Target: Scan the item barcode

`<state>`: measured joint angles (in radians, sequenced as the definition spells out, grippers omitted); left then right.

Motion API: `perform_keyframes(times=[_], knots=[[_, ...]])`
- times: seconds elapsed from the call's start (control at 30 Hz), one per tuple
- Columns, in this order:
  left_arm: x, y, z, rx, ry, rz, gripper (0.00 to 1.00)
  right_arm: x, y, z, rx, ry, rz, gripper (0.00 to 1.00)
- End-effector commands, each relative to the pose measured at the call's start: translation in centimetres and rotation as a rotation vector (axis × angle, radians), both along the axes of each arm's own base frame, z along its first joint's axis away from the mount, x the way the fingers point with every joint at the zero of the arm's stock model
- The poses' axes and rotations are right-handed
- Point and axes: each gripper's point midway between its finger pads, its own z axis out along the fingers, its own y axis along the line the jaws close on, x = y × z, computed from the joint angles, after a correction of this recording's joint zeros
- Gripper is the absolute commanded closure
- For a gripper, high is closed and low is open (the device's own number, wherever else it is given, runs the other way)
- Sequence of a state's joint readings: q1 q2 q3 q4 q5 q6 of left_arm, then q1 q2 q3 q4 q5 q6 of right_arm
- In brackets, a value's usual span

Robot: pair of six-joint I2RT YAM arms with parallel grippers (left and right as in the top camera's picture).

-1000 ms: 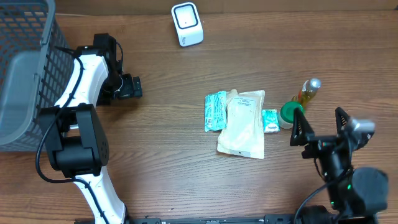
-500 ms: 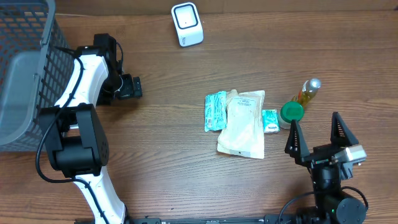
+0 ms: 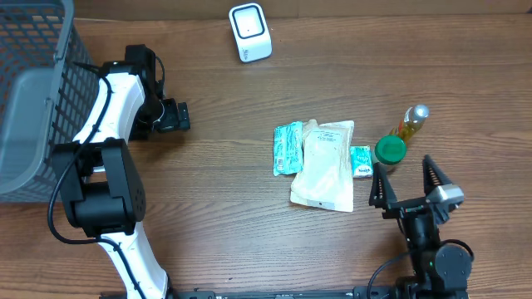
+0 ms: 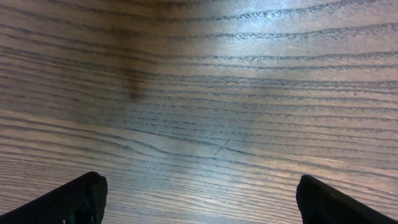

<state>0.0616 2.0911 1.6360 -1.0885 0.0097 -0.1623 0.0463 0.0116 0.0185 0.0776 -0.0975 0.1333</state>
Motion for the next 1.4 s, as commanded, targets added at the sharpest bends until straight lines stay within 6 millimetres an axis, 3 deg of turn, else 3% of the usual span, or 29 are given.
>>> perform_keyframes(times=[0.0, 0.1, 1.37], knots=[[0.4, 0.3, 0.7, 0.011, -0.019, 0.018, 0.01, 0.2, -0.1, -2.4, -0.004, 0.088, -0.003, 0.0], [0.4, 0.3, 0.7, 0.011, -0.019, 0.018, 0.0, 0.2, 0.0, -4.1, -0.007, 0.156, -0.001, 0.0], [0.4, 0.3, 0.7, 0.011, -0.019, 0.018, 0.0, 0.2, 0.0, -4.0, -0.062, 0.144, -0.005, 0.0]])
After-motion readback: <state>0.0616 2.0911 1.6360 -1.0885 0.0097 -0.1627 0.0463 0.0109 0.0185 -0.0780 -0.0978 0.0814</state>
